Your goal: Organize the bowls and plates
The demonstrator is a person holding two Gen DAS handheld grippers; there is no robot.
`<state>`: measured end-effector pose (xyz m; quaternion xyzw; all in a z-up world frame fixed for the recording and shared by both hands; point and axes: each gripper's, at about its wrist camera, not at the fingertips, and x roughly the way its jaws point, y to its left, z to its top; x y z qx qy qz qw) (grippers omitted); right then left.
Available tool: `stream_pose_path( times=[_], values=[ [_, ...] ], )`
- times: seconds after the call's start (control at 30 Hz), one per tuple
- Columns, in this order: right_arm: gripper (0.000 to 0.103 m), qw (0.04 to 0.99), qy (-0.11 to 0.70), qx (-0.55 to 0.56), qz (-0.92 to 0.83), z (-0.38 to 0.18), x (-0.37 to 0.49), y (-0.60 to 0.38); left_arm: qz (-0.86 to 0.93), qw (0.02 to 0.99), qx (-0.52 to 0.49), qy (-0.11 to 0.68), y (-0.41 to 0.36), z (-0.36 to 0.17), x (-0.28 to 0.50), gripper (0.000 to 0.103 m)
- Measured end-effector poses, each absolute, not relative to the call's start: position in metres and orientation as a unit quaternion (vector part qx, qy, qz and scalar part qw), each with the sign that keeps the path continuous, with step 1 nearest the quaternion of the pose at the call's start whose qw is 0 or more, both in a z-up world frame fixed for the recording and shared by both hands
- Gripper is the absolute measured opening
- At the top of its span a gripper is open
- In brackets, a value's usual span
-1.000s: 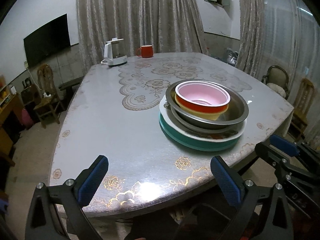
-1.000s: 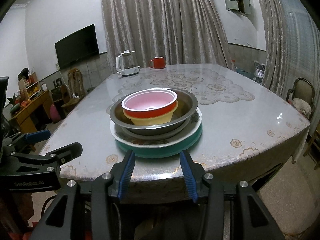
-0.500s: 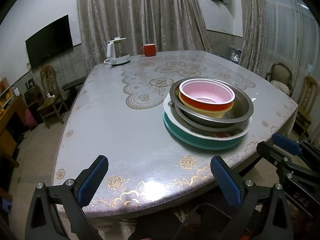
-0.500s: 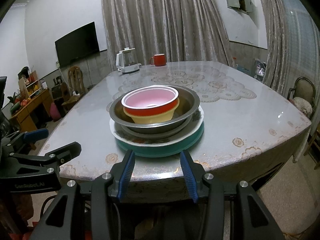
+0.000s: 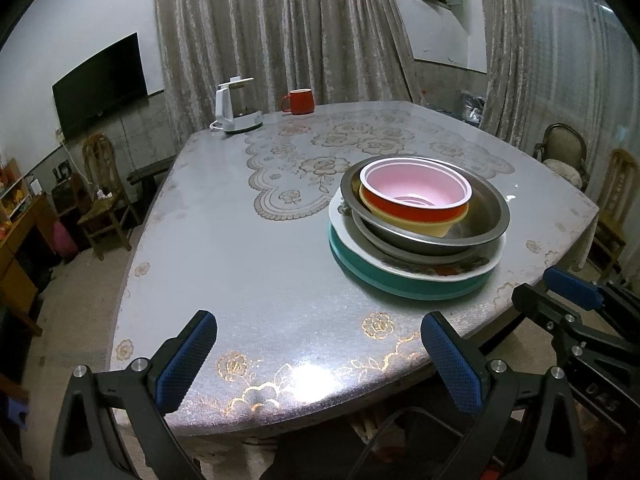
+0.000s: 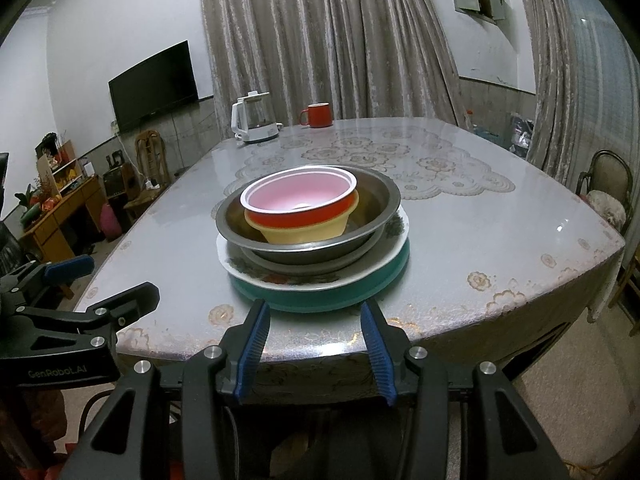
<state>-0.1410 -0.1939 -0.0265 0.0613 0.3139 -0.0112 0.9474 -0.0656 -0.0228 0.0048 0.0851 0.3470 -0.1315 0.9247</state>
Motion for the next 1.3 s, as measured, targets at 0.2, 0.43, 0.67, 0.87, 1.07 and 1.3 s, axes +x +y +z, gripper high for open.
stream_pose_path(
  times=[0.2,0.43,0.67,0.87,1.07,1.3],
  values=[
    [0.048,0.947,0.314,0.062,-0.012,-0.0269,-0.1406,-0.1938,-0.132,0.924,0.085,0.348,-0.0222,0.004,-0.0647,0.103],
    [0.048,0.946,0.319,0.063,-0.01,-0.0291,-0.1388,-0.1934,-0.132,0.923,0.084,0.352,-0.0216,0.0033,-0.0643,0.103],
    [0.048,0.945,0.322,0.063,-0.007,-0.03,-0.1368,-0.1927,-0.133,0.923,0.087,0.351,-0.0226,0.0017,-0.0642,0.103],
    [0.048,0.944,0.323,0.063,-0.007,-0.03,-0.1366,-0.1924,-0.132,0.922,0.087,0.352,-0.0233,0.001,-0.0637,0.103],
    [0.048,0.944,0.324,0.064,-0.007,-0.0302,-0.1365,-0.1926,-0.132,0.922,0.087,0.352,-0.0232,0.0009,-0.063,0.103],
    [0.048,0.943,0.326,0.065,-0.007,-0.0303,-0.1359,-0.1931,-0.135,0.922,0.088,0.352,-0.0251,-0.0002,-0.0622,0.102]
  ],
)
